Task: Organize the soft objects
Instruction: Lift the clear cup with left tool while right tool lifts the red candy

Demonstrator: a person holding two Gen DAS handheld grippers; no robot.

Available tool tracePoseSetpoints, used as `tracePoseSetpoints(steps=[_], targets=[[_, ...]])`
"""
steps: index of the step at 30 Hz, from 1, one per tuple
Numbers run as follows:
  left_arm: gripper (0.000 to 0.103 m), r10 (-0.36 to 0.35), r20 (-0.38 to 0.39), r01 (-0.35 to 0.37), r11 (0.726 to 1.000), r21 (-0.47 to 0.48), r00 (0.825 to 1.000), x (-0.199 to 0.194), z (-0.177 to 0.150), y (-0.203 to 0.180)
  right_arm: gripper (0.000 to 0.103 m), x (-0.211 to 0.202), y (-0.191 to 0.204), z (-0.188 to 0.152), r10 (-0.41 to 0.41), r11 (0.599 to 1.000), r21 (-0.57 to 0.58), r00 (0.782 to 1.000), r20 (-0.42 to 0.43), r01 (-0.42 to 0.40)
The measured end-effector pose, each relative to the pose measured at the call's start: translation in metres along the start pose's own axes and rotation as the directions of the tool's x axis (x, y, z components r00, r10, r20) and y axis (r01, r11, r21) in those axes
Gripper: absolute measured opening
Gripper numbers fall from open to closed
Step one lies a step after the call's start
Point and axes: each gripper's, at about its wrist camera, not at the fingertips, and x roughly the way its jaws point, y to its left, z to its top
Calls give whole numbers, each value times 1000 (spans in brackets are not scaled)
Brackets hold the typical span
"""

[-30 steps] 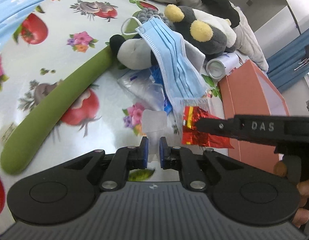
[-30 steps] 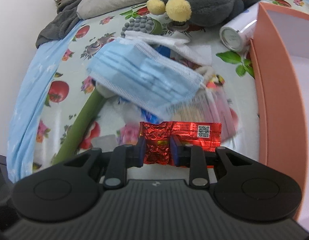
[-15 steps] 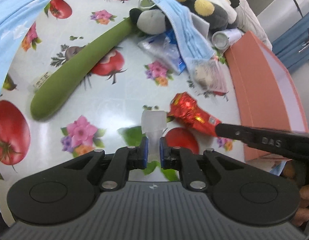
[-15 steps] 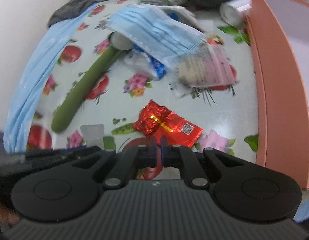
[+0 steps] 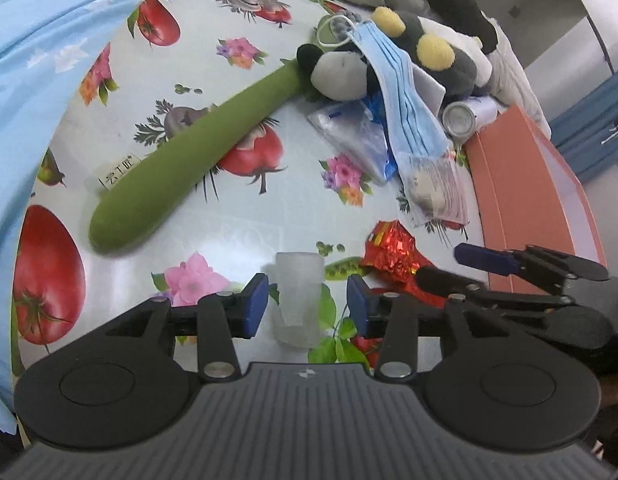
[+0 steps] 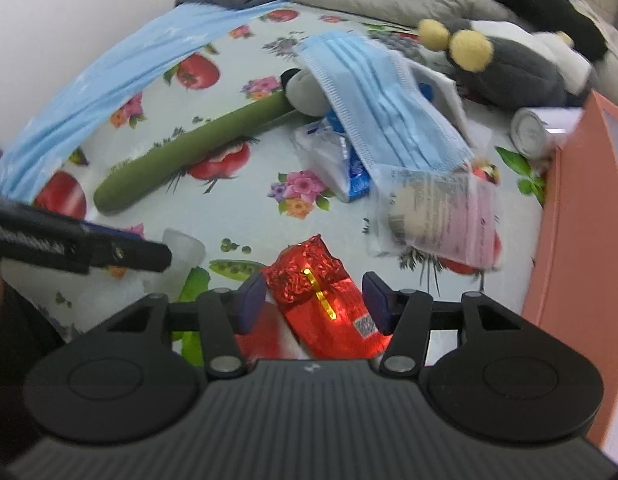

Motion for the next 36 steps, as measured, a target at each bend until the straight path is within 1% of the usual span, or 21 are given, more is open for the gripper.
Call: tracePoseSetpoints(steps=[5, 7, 12, 15, 18, 22, 28, 33, 35, 36], targets=[[49, 38, 6, -38, 999, 14, 999, 6, 1, -3, 57, 21, 7, 1, -11, 991, -133, 1000, -19, 8], [49, 38, 6, -38, 999, 13, 999, 9, 2, -3, 57, 28, 7, 2, -9, 989, -147, 1000, -29, 5], [49, 67, 3, -67, 997, 36, 998, 15, 3, -8, 57, 41, 4, 4, -3, 988, -153, 998, -59, -7], [49, 82, 3, -82, 995, 53, 997, 16, 4, -10, 57, 44, 3, 5, 24, 992, -125, 999, -46, -30], [49, 93, 4, -93, 994, 60, 996, 18, 4, -11, 56, 45, 2, 7, 27, 996, -83, 999, -41, -31], [49, 99, 6, -99, 993, 61, 995, 19, 4, -12, 54, 39, 5, 7, 42, 997, -59, 999, -19, -43], [49, 125, 9, -126, 988, 91, 992, 22, 2, -19, 54, 29, 4, 3, 14, 1000, -4, 1000, -22, -14], [49, 155, 16, -156, 978, 137, 988, 26, 0, -26, 54, 19, -1, -6, -15, 998, 54, 999, -35, 17], [46, 165, 11, -165, 976, 144, 986, 29, -1, -28, 54, 17, -3, -10, -26, 997, 78, 999, -44, 30], [43, 171, 12, -171, 974, 150, 985, 31, -2, -29, 54, 16, -3, -12, -33, 995, 90, 998, -47, 37]])
